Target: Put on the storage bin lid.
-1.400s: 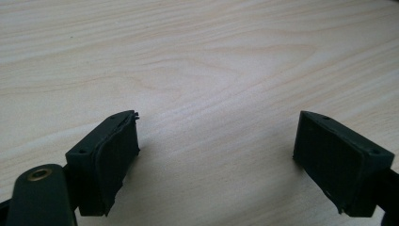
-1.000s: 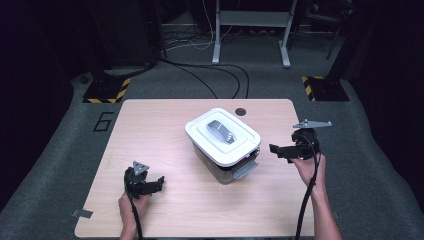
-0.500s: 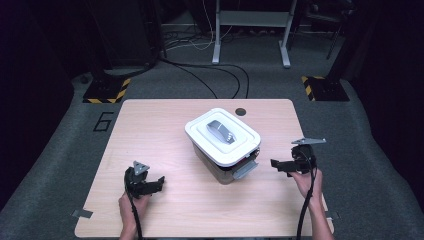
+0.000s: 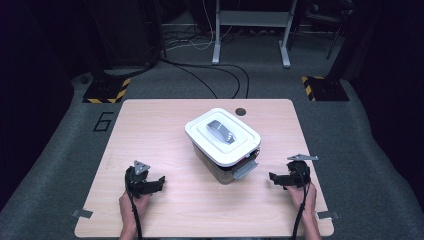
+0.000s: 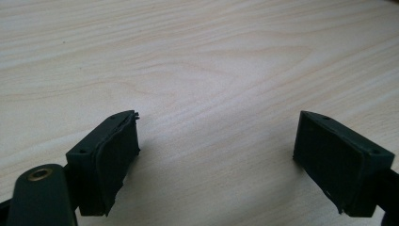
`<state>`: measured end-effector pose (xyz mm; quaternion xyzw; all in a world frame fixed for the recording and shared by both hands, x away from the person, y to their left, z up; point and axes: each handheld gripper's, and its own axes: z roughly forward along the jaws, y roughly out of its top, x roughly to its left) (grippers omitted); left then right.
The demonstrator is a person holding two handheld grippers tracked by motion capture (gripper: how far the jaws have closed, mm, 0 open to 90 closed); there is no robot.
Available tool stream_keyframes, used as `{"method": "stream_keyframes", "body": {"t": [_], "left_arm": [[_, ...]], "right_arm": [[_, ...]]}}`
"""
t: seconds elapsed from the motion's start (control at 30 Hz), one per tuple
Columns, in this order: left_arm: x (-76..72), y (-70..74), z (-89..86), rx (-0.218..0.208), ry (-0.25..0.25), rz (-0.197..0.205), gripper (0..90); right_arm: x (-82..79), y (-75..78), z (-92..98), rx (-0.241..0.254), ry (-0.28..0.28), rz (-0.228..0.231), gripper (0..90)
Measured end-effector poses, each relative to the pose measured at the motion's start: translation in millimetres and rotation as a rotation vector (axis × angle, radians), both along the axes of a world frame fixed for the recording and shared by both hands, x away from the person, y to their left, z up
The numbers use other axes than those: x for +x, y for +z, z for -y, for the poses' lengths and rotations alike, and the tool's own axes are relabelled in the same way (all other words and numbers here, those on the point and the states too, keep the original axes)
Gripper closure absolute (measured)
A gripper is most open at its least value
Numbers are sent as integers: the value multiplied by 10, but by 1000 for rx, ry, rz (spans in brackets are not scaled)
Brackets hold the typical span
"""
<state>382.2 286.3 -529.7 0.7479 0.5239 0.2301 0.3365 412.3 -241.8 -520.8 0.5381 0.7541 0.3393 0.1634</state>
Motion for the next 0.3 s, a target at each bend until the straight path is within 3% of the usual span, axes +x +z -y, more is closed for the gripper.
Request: {"method": "stream_keyframes", "body": {"t": [0.17, 0.3], "left_arm": [[1, 0, 2, 0, 0, 0, 143], [-2, 0, 4, 2, 1, 1, 145]], "right_arm": [[-40, -42, 7, -1, 4, 41, 0], [-85, -78, -83, -101, 4, 80, 0]]}}
